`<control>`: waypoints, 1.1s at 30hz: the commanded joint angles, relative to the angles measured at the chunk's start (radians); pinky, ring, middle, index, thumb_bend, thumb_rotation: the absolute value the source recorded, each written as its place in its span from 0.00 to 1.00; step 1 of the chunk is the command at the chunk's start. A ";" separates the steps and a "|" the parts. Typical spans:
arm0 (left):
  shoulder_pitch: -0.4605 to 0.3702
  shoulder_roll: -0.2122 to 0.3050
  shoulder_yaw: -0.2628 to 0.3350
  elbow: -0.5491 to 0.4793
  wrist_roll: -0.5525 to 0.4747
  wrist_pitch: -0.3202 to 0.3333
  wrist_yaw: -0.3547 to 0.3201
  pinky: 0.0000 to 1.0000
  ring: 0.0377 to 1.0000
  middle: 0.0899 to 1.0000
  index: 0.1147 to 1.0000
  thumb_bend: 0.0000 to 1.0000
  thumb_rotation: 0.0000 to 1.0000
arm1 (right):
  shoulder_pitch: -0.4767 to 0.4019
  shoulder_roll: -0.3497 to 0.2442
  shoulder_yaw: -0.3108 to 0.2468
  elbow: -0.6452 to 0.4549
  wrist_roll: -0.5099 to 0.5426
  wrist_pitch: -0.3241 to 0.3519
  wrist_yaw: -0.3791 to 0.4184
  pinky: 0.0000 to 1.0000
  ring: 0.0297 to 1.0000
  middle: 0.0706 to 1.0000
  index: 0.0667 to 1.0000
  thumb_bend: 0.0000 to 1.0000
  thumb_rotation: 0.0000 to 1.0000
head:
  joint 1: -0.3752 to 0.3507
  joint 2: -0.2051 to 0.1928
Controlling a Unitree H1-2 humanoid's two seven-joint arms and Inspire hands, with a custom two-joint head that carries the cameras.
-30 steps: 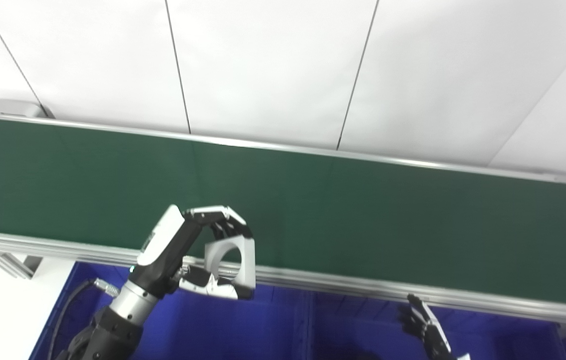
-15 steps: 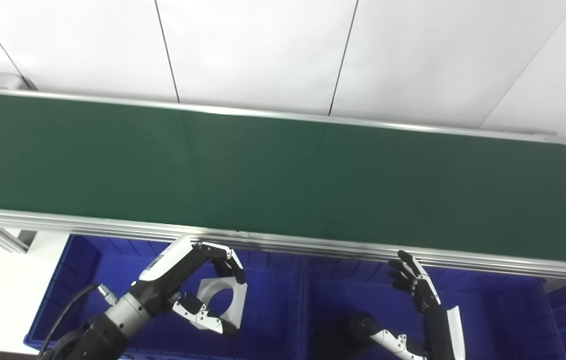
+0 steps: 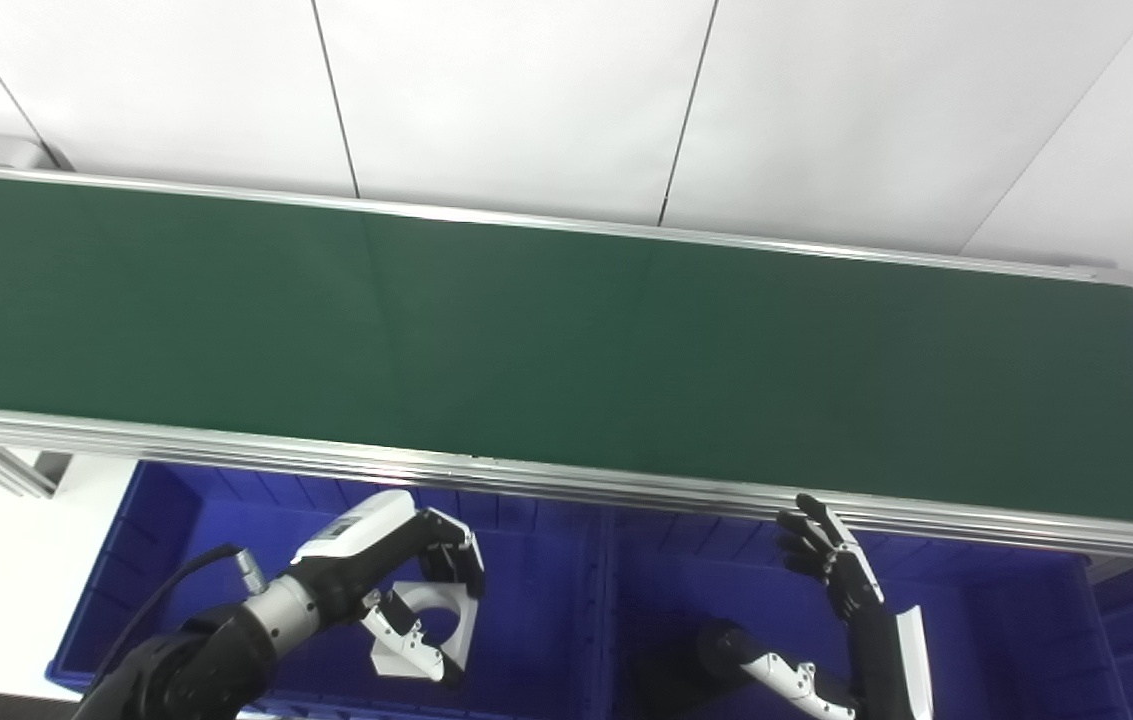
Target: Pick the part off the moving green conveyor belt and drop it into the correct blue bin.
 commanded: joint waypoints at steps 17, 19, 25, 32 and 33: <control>0.072 0.011 0.065 -0.182 -0.311 0.000 -0.058 0.79 0.92 0.94 0.92 1.00 0.48 | 0.026 0.028 -0.034 -0.048 -0.025 -0.057 0.066 0.71 0.76 0.79 0.87 0.92 0.50 | -0.012 0.001; 0.097 -0.008 0.076 -0.192 -0.370 -0.006 -0.046 0.83 0.94 0.96 0.94 1.00 0.44 | 0.026 0.027 -0.038 -0.052 -0.023 -0.056 0.084 0.71 0.76 0.80 0.87 0.90 0.49 | -0.012 0.001; 0.169 -0.101 0.083 -0.164 -0.427 -0.104 0.046 0.85 0.95 0.98 0.98 1.00 0.42 | 0.025 0.030 -0.046 -0.050 -0.014 -0.057 0.124 0.71 0.76 0.80 0.87 0.89 0.47 | -0.020 -0.005; 0.253 -0.206 0.075 -0.132 -0.491 -0.157 0.123 0.98 1.00 1.00 1.00 0.98 0.45 | 0.039 0.039 -0.057 -0.069 -0.028 -0.048 0.162 0.71 0.77 0.81 0.88 0.89 0.48 | -0.035 0.001; 0.261 -0.216 0.076 -0.119 -0.488 -0.184 0.138 0.99 1.00 1.00 1.00 0.96 0.44 | 0.042 0.041 -0.060 -0.073 -0.031 -0.040 0.169 0.72 0.77 0.81 0.88 0.90 0.49 | -0.036 0.001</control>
